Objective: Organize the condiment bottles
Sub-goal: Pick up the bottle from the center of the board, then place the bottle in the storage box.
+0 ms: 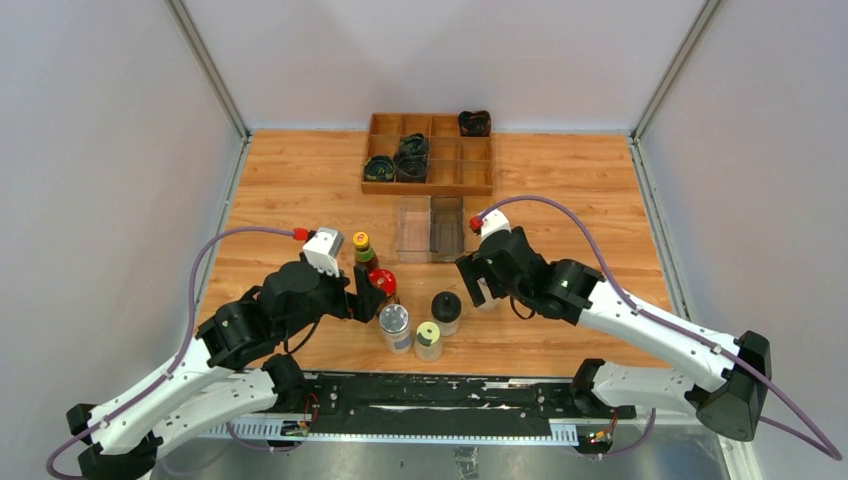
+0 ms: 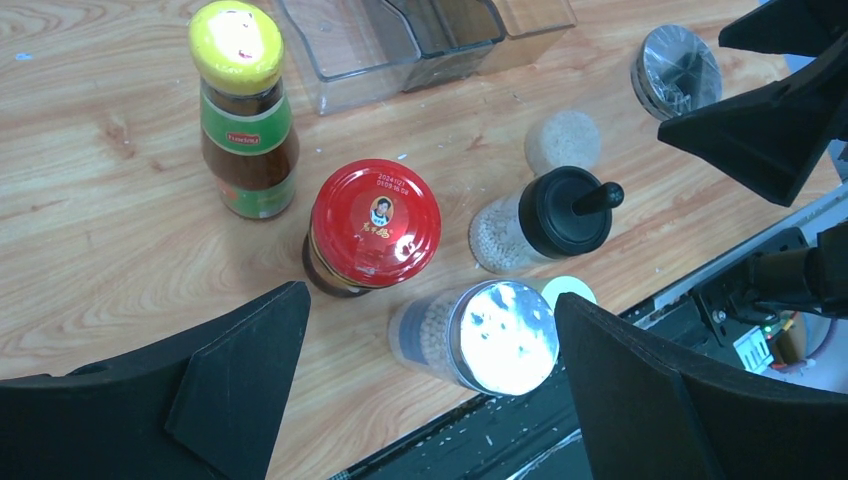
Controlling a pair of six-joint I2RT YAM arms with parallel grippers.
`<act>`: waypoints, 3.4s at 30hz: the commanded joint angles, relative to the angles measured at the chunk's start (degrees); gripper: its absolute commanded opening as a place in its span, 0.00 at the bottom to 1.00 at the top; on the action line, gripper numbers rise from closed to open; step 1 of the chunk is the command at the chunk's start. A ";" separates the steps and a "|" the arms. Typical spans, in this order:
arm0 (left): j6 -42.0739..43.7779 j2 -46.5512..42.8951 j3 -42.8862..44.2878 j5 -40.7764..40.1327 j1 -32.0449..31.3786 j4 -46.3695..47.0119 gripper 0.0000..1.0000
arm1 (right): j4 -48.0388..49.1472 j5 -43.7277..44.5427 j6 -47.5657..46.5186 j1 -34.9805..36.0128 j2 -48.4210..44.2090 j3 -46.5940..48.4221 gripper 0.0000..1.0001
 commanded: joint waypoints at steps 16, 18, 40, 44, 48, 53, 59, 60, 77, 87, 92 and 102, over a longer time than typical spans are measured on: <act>-0.54 -0.30 0.00 1.67 -0.46 0.49 1.00 | 3.19 4.52 1.98 -2.26 -0.40 -3.86 0.91; -0.53 -0.22 0.12 1.67 -0.48 0.45 1.00 | 3.74 4.37 2.26 -2.80 -0.26 -4.25 0.90; -0.37 0.73 0.66 2.10 -0.51 0.47 1.00 | 9.52 -0.64 1.86 -6.31 3.15 -6.58 0.64; -0.33 0.77 0.66 2.02 -0.50 0.49 1.00 | 9.23 -0.65 1.42 -6.36 3.10 -5.87 0.46; -0.29 0.88 0.44 2.19 -0.51 0.49 1.00 | 7.60 -0.50 0.85 -6.34 2.69 -3.83 0.35; -0.19 0.76 0.31 2.28 -0.51 0.47 1.00 | 3.53 0.11 0.56 -6.29 1.88 -0.13 0.26; -0.18 0.97 0.25 2.36 -0.51 0.52 1.00 | -0.29 0.50 0.11 -6.31 0.99 3.86 0.22; -0.22 0.97 0.22 2.37 -0.51 0.53 1.00 | -0.84 0.56 0.04 -6.35 0.85 4.43 0.22; -0.64 1.18 -0.22 2.81 -0.51 0.75 1.00 | -7.25 2.26 -3.02 -6.31 2.35 16.39 0.22; -1.14 0.20 -0.96 2.87 -0.51 0.71 1.00 | -8.01 3.95 -5.58 -6.37 6.59 23.19 0.21; -1.33 -0.46 -1.51 2.98 -0.51 0.66 1.00 | -7.64 4.54 -5.95 -6.42 8.53 24.70 0.20; -1.37 -1.67 -2.02 3.15 -0.50 0.54 1.00 | -6.28 4.57 -5.63 -6.94 10.10 25.33 0.19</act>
